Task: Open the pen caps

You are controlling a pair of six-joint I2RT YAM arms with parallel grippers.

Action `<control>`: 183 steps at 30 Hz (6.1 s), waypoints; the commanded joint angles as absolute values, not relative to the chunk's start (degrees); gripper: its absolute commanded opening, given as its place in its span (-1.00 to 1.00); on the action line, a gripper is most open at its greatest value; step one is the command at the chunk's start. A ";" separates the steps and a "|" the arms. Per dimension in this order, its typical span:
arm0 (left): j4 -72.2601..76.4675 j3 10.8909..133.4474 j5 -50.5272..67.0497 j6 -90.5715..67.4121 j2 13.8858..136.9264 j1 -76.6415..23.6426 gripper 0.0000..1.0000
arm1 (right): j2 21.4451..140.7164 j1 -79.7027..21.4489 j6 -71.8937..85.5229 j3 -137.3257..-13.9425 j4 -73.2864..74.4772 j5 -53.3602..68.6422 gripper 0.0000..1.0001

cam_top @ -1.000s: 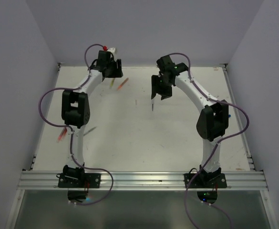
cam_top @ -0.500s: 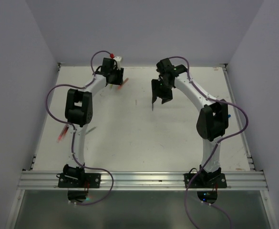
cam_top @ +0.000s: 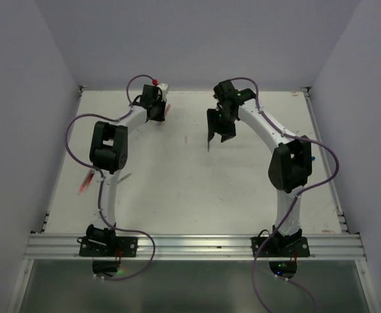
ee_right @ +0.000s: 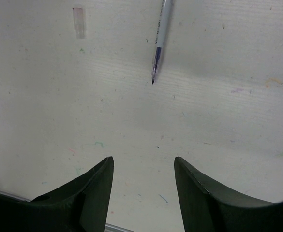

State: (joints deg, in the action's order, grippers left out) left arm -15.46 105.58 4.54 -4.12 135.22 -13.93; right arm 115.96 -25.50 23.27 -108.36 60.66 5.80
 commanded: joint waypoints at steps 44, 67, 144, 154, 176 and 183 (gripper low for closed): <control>13.62 65.04 46.93 -40.61 98.35 -18.81 -1.00 | 114.35 -24.79 49.31 -100.11 23.82 29.53 -1.00; 47.22 53.89 63.18 -58.58 99.84 -18.81 -1.00 | 112.77 -22.07 54.39 -94.50 3.38 39.71 -1.00; -26.72 65.92 -2.29 -25.40 113.38 -35.68 -0.50 | 119.09 -31.73 31.20 -83.94 42.63 6.06 -0.67; -26.37 64.95 -2.29 -25.75 114.17 -34.98 -0.34 | 119.36 -31.82 31.03 -83.85 42.45 6.50 -0.28; -20.13 69.95 -10.55 -21.71 102.30 -28.58 0.41 | 111.36 -31.55 27.25 -96.49 56.24 2.29 0.79; -21.43 93.37 -8.62 -16.36 116.24 -17.68 0.46 | 109.51 -31.11 25.23 -99.84 61.78 5.80 0.75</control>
State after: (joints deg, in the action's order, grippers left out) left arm -21.98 82.37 -8.21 -20.45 110.48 -22.35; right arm 112.36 -31.42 27.20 -97.38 57.06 4.19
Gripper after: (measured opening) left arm 0.725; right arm 0.882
